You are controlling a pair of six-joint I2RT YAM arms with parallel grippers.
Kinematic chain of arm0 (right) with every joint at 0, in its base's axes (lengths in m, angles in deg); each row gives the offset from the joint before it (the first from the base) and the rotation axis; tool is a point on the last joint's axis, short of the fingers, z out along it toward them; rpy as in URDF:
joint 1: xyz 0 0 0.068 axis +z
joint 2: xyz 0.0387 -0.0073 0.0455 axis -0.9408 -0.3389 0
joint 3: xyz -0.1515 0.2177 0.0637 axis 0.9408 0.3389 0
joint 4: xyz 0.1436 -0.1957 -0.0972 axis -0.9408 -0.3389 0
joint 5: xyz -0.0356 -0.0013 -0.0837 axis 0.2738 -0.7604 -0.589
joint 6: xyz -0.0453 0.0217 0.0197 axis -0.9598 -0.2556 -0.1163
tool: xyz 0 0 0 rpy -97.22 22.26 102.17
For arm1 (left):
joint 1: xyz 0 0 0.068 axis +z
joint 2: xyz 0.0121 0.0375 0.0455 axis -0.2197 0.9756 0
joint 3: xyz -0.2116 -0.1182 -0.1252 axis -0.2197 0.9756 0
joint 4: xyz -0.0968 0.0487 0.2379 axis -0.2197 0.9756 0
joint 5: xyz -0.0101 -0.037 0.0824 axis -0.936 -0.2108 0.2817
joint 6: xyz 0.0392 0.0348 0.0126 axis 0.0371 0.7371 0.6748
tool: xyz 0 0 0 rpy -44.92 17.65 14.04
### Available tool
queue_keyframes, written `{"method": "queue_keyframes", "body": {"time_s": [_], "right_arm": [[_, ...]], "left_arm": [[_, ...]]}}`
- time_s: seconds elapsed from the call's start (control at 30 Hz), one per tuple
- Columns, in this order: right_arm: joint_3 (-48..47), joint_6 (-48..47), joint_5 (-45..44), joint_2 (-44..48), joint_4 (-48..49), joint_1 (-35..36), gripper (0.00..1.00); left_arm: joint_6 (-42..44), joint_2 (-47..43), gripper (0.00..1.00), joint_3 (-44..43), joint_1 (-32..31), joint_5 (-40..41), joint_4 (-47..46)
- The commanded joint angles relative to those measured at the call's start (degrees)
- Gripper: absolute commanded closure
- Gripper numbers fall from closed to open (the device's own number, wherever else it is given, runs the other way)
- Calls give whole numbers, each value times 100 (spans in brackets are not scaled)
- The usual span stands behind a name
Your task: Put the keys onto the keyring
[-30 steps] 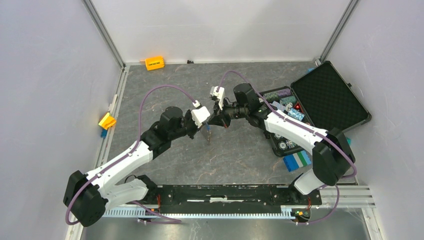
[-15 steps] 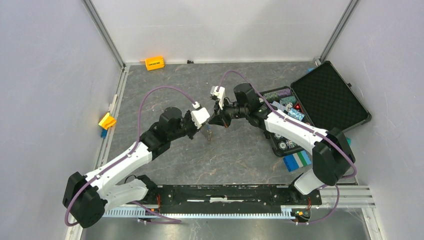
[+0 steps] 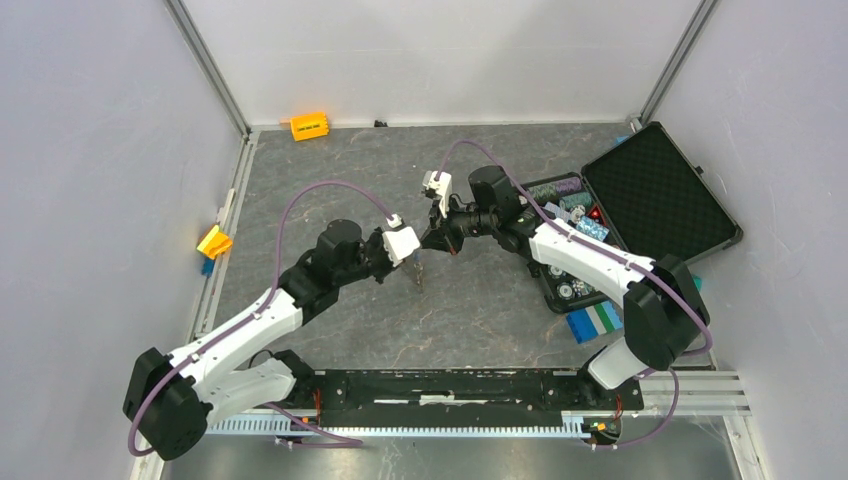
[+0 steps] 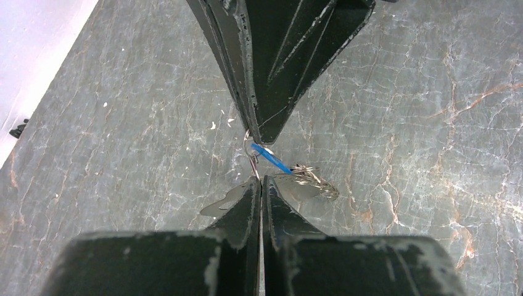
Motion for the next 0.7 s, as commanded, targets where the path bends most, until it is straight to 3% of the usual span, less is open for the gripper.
{"method": "queue_keyframes", "body": {"time_s": [0.0, 0.67], "right_arm": [[-144, 95, 63, -33, 302, -37, 100], [332, 495, 528, -35, 944, -136, 100]], "left_arm": [[280, -161, 98, 83, -88, -437, -346], [267, -171, 98, -1, -26, -824, -574]]}}
